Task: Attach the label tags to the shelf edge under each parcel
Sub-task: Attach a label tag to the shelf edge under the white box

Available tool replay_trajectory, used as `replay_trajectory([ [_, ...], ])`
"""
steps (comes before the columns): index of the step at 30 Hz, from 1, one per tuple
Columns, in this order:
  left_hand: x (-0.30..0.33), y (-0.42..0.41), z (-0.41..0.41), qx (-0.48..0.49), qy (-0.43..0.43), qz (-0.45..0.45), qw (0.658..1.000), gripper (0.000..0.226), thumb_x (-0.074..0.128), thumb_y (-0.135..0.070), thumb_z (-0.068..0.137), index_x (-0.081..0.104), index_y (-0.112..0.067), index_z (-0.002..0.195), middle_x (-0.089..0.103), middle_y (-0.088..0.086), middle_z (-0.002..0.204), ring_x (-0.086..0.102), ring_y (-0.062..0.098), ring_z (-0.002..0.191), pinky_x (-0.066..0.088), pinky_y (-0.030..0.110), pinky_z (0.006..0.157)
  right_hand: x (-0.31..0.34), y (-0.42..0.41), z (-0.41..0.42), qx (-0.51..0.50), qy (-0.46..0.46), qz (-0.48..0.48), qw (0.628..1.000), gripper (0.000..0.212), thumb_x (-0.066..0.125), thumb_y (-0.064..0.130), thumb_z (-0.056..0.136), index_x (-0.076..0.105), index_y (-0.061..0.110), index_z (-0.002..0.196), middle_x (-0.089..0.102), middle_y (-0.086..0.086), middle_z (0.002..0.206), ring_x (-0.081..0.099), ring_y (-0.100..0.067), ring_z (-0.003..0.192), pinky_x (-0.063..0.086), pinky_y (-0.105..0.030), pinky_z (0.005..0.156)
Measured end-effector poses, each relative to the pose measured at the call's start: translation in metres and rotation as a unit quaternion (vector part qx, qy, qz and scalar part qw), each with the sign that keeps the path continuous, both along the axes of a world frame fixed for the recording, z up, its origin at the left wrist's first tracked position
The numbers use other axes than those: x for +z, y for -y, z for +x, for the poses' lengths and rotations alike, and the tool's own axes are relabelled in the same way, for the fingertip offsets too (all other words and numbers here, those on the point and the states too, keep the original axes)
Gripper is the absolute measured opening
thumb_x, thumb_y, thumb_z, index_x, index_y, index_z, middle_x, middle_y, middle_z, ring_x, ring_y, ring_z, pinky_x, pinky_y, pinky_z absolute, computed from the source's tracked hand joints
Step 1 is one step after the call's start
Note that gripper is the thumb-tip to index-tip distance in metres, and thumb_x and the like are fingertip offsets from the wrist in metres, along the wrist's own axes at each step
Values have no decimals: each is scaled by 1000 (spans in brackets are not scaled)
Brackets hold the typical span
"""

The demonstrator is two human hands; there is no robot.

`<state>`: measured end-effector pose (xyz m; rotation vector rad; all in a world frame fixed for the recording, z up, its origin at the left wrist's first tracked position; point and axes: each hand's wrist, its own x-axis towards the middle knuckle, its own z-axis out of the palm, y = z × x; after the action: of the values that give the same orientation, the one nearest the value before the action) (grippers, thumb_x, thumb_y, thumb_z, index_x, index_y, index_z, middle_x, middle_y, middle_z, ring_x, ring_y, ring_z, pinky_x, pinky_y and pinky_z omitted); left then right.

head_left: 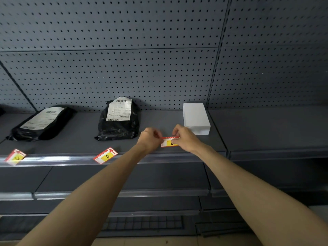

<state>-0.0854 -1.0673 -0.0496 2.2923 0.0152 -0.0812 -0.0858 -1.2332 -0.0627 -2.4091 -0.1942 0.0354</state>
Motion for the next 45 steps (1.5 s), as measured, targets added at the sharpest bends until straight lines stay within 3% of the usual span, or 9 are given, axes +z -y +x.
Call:
replay_trajectory([
  [4,16,23,-9,-55,59,-41,996,20,71,-4,79,59,-19,73,64,1,74,58,13,67,43,13,57,22,38,-16,-20,65,0,998,3,68,14,83,69,14,87,63,0,88,60,-18,84,46,-34,73],
  [11,18,72,-38,-123,88,-40,988,14,70,-5,82,61,-14,76,64,2,75,59,16,70,51,26,66,35,114,-65,-54,55,-8,997,10,67,14,89,74,12,96,72,0,94,63,-10,80,51,-29,77],
  [14,6,85,-51,-142,114,62,981,14,56,-15,89,60,-10,77,68,7,77,64,27,74,53,32,68,29,132,-77,-62,74,-7,995,13,63,8,91,72,9,100,69,-4,94,51,1,60,42,-16,57],
  [18,-17,89,-66,-197,137,224,944,22,48,-19,95,65,-11,104,66,15,111,63,35,99,53,41,86,23,141,-81,-46,105,-43,992,17,61,9,93,71,8,106,60,-2,91,51,-3,64,42,-17,60],
  [21,-32,89,-71,-199,199,249,927,24,51,-17,94,66,-11,112,62,10,121,60,29,107,49,39,92,21,142,-79,-29,120,-63,990,16,59,10,94,72,10,104,56,-1,86,54,-10,68,49,-27,63],
  [25,-45,92,-72,-188,251,276,909,26,51,-19,93,67,-11,112,64,7,118,57,25,107,48,35,93,16,143,-75,-8,130,-89,988,17,59,13,94,72,12,104,52,3,85,52,-7,68,40,-18,60],
  [30,-50,94,-72,-175,261,303,900,28,47,-25,94,66,-14,111,65,5,115,55,21,107,46,34,92,13,143,-72,2,129,-108,986,16,58,16,95,72,13,103,54,1,87,55,-12,76,48,-25,65],
  [40,-63,93,-85,-157,265,333,891,32,49,-25,92,59,-15,120,58,5,117,52,24,106,45,37,92,14,141,-71,21,134,-99,986,15,58,14,95,72,14,97,52,2,85,51,-8,68,46,-27,61],
  [45,-62,97,-86,-144,249,332,898,34,46,-26,93,57,-17,124,56,3,121,51,23,108,43,36,95,10,139,-73,21,127,-96,987,15,58,15,95,73,14,97,52,2,86,49,-6,68,38,-17,61],
])
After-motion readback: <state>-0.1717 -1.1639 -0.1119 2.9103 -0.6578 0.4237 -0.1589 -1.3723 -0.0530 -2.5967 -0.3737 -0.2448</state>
